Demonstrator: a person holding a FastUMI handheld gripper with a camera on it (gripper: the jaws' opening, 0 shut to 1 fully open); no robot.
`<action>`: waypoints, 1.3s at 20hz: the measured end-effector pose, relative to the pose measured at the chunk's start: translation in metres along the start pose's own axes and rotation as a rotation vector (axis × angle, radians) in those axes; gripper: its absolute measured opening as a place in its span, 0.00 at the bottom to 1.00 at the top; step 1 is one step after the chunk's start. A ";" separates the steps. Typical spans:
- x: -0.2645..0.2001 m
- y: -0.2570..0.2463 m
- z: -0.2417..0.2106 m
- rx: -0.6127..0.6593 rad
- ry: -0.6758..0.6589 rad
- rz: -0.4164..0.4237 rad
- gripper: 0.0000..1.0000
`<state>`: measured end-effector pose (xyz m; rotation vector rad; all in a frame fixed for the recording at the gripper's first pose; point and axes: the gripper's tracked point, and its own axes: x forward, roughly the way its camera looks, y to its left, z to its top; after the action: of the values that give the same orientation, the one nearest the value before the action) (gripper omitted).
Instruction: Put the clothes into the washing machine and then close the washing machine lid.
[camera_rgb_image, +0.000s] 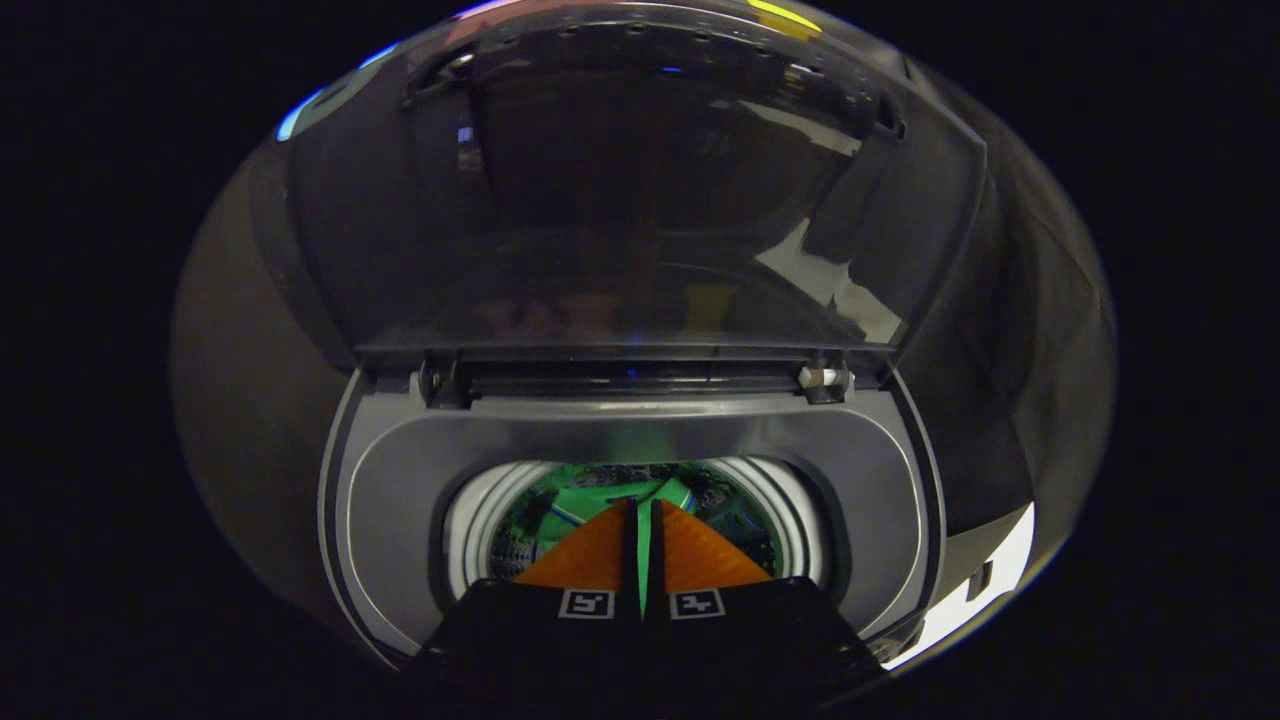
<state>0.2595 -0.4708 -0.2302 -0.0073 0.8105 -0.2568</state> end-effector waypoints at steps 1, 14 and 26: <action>0.003 -0.003 0.001 -0.001 -0.003 -0.002 0.05; 0.007 -0.005 -0.041 -0.164 0.120 -0.006 0.99; -0.082 -0.008 0.078 -0.089 -0.074 0.000 0.99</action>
<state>0.2591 -0.4668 -0.1167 -0.0998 0.7481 -0.2195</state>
